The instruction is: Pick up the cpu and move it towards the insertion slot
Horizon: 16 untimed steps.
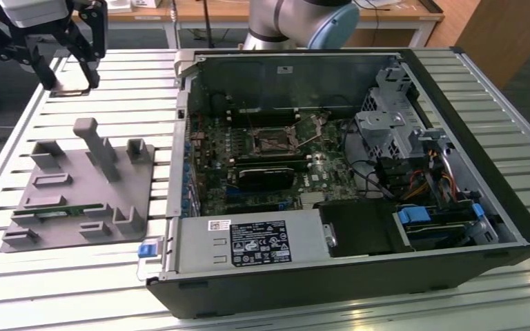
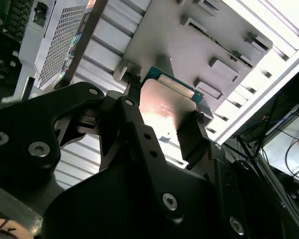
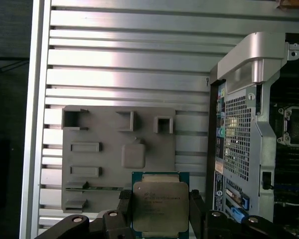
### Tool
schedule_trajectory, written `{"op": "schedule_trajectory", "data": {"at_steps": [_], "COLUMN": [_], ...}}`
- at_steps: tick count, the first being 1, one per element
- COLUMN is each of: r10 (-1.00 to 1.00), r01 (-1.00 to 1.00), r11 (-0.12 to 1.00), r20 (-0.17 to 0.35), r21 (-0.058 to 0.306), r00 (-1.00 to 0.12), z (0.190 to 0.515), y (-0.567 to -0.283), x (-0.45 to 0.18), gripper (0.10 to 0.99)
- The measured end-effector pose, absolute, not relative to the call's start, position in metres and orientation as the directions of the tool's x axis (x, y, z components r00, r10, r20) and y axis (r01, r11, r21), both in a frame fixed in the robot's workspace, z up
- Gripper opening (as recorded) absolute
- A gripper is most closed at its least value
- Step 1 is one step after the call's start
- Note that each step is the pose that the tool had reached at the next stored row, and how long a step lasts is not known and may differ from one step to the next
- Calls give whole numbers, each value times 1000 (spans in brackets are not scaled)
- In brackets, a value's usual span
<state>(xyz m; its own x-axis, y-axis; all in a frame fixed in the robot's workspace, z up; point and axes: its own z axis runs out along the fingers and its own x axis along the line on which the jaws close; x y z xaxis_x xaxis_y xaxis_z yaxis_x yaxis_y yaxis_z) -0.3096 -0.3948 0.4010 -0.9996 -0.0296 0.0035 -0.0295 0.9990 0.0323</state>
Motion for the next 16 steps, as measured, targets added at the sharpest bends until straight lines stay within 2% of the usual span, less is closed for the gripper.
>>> {"op": "schedule_trajectory", "data": {"at_steps": [16], "r10": [-30], "r01": [-29], "r11": [999], "r20": [3], "r21": [32], "r00": [-1000], "z": [401], "y": [-395], "x": [-291], "gripper": [541]}}
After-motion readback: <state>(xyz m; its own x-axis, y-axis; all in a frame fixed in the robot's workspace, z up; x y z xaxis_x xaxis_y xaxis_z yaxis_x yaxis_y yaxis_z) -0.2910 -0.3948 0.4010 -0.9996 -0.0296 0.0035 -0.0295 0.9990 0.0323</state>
